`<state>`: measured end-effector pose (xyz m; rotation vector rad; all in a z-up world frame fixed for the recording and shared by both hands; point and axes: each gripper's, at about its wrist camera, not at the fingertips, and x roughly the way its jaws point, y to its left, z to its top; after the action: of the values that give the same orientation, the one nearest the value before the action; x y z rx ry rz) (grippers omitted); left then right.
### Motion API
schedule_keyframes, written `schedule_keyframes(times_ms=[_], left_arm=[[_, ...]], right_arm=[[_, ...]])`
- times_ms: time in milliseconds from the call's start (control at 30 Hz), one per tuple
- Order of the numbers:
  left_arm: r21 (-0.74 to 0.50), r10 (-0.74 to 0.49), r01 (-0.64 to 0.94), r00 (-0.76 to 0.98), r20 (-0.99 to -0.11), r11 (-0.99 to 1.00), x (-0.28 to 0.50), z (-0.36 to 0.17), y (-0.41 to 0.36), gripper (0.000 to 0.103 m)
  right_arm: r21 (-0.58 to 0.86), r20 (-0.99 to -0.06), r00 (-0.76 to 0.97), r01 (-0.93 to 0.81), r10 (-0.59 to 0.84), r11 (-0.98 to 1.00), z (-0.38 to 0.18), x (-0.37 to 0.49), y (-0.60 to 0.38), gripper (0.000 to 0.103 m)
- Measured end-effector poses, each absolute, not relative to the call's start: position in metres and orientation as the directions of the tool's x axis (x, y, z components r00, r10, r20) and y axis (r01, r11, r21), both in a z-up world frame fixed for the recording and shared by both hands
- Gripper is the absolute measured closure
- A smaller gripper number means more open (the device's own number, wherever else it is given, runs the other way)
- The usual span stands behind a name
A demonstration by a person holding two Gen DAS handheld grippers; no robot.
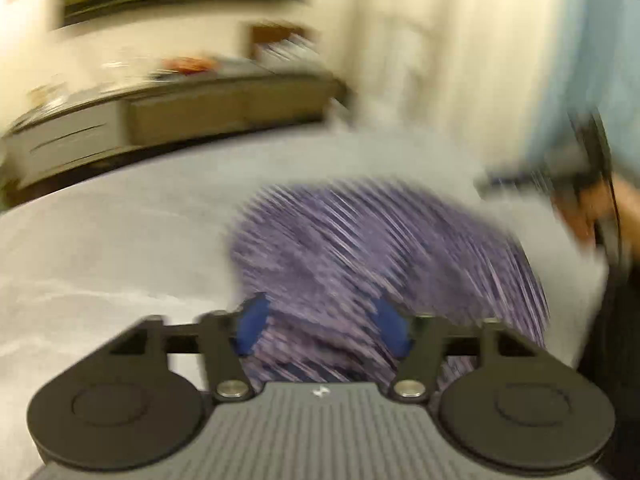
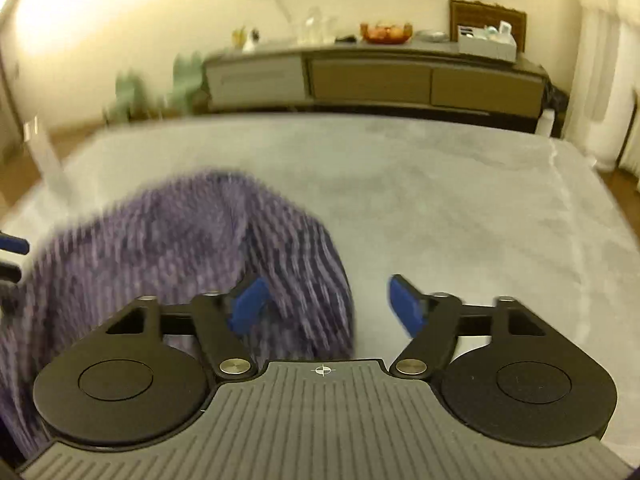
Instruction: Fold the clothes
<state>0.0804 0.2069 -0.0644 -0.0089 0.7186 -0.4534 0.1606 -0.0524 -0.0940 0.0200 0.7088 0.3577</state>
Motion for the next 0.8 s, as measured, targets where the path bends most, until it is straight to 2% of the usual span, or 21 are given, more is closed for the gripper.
schedule_keyframes(times_ms=[67,167,200,233,267,300,333,367,500,567,633,667,733,800], left_arm=[[-0.224,-0.396,0.335,0.643,-0.656,0.915,0.104,-0.070,0.227,0.037],[-0.243,-0.395,0.333,0.535,-0.747,0.911,0.134,-0.113,0.221,0.036],[-0.235,-0.386,0.338,0.503,-0.773,0.911,0.141,-0.127,0.213,0.039],[-0.229,-0.382,0.348,0.476,-0.792,0.909,0.143,-0.137,0.205,0.054],[-0.216,-0.360,0.335,0.466,-0.808,0.917,0.151,-0.146,0.199,0.073],[-0.221,-0.353,0.320,0.452,-0.819,0.921,0.159,-0.150,0.197,0.096],[-0.231,-0.363,0.321,0.454,-0.813,0.918,0.164,-0.148,0.196,0.097],[-0.218,-0.365,0.329,0.498,-0.787,0.919,0.164,-0.132,0.198,0.097],[-0.165,-0.374,0.353,0.685,-0.625,0.921,0.152,-0.051,0.214,0.098],[-0.142,-0.394,0.375,0.776,-0.493,0.916,0.127,0.000,0.237,0.098],[-0.071,-0.405,0.412,0.826,-0.392,0.908,0.088,0.027,0.253,0.098],[-0.033,-0.414,0.437,0.822,-0.391,0.899,0.074,0.028,0.254,0.098],[0.049,-0.426,0.516,0.754,-0.500,0.855,0.041,0.000,0.245,0.097],[0.111,-0.340,0.540,0.663,-0.667,0.835,0.021,-0.057,0.232,0.096]], right_arm=[[0.167,-0.619,0.701,-0.325,0.355,0.931,-0.097,0.185,-0.045,0.010],[0.131,-0.660,0.668,-0.349,0.344,0.928,-0.118,0.220,-0.032,0.010],[0.129,-0.686,0.642,-0.356,0.343,0.926,-0.130,0.234,-0.022,0.012],[0.135,-0.719,0.605,-0.361,0.342,0.923,-0.146,0.248,-0.010,0.015],[0.137,-0.728,0.593,-0.365,0.344,0.921,-0.149,0.254,-0.004,0.028],[0.137,-0.721,0.599,-0.369,0.348,0.919,-0.142,0.254,-0.005,0.048],[0.136,-0.714,0.606,-0.372,0.351,0.918,-0.135,0.254,-0.005,0.062],[0.135,-0.707,0.612,-0.376,0.355,0.917,-0.128,0.254,-0.005,0.103],[0.131,-0.678,0.636,-0.389,0.369,0.912,-0.100,0.253,-0.006,0.103],[0.130,-0.585,0.714,-0.385,0.385,0.914,-0.056,0.233,-0.018,0.103],[0.079,-0.462,0.793,-0.408,0.396,0.909,-0.011,0.191,-0.029,0.103],[0.052,-0.425,0.810,-0.424,0.404,0.904,0.002,0.167,-0.033,0.103],[-0.006,-0.409,0.814,-0.455,0.413,0.890,0.006,0.120,-0.036,0.103],[-0.071,-0.501,0.781,-0.466,0.372,0.882,-0.030,0.093,-0.030,0.102]])
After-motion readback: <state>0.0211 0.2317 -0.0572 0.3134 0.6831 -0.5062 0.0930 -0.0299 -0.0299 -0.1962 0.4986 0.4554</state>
